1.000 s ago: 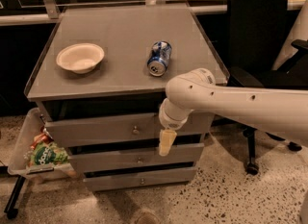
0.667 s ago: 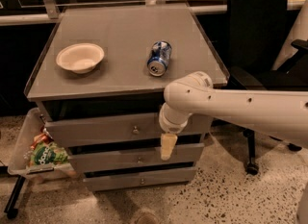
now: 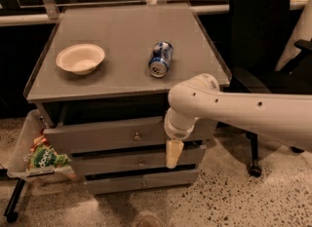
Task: Open top drawer
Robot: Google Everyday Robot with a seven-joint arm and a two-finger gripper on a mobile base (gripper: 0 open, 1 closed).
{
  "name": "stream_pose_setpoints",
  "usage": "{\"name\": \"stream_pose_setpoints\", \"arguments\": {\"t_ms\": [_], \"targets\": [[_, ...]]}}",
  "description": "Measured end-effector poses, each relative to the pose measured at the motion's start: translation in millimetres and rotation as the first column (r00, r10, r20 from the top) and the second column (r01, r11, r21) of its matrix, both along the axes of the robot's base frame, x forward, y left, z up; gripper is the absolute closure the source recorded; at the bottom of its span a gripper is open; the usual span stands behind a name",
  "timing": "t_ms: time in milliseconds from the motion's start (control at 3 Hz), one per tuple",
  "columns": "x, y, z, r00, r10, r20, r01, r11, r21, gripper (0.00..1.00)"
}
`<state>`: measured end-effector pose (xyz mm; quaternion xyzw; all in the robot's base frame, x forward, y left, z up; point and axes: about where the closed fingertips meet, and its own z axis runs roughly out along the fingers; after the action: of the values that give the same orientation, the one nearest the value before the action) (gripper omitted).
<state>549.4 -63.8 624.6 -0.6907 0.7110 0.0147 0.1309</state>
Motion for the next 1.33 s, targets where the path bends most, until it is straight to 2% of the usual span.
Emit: {"name": "stream_pose_setpoints", "arguments": {"t_ms": [333,667,1000,1333], "targets": [[-15,-8,9,0.9998,-0.012,-0.018,0.012,1.000,-0.003,0.00],[-60,-32,32,0.9966,-0.048,-0.067,0.048,0.999,-0.011,0.00],[-105,-60,56,0.9875,-0.099,-0.123,0.099,0.995,-0.009,0.00],[-109,-62,59,0.9860,-0.107,-0.128,0.107,0.994,-0.007,0.00]]}}
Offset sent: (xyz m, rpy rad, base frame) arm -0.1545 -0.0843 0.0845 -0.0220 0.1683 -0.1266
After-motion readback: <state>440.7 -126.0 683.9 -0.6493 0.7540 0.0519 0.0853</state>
